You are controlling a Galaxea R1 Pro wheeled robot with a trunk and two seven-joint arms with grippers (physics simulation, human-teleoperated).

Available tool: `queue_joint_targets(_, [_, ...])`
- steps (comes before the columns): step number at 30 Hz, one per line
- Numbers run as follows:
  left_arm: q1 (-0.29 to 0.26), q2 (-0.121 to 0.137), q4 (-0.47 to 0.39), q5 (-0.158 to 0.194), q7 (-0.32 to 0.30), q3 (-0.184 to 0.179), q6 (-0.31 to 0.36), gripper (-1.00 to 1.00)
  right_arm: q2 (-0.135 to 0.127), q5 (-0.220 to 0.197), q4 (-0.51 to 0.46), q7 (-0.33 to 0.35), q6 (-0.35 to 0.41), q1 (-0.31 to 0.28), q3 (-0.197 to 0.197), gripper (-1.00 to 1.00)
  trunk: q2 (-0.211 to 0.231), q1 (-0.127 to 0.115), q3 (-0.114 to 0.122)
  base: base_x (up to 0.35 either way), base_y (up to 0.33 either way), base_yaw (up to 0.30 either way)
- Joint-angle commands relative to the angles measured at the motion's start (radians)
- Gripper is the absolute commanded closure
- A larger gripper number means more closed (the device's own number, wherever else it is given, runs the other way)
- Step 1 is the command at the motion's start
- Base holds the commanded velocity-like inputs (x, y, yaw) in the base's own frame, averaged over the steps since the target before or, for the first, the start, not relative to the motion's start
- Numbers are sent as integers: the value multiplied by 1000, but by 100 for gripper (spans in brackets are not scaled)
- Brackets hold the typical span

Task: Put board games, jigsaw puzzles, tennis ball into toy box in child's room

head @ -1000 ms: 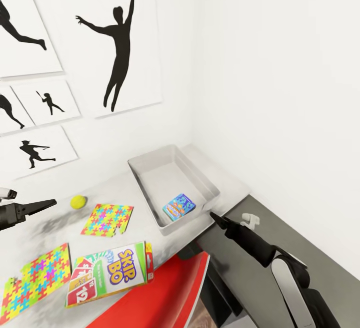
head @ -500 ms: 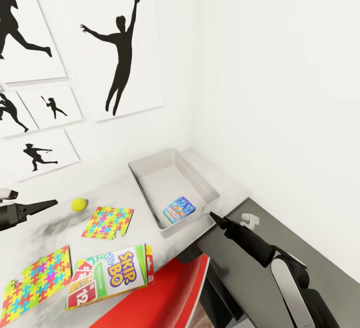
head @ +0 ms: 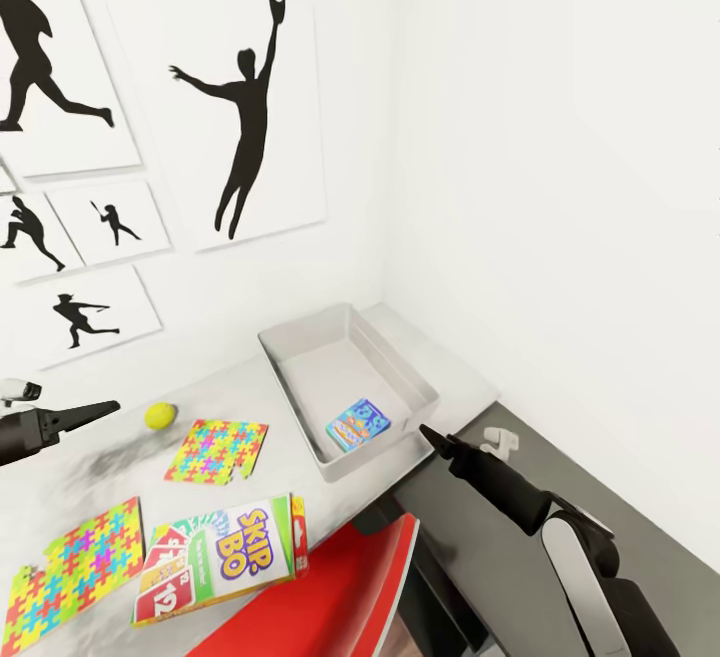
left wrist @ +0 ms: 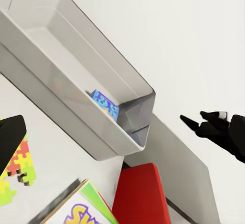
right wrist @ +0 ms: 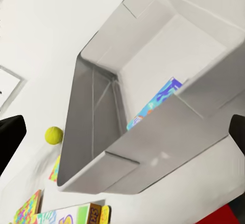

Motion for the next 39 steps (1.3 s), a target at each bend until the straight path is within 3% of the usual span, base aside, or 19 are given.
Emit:
queue_joint_targets(1, [-1,-1,0,-1,-5,0,11,-100,0,-7,-1,0,6,-1,-1,-100,-1,0,0,0,0,0])
queue_joint_targets(39, [-1,-12,-1,0,-5,0,10,-100,7,-5,-1,0,-10,-1,1,-100,-1,0,63,0,0,0])
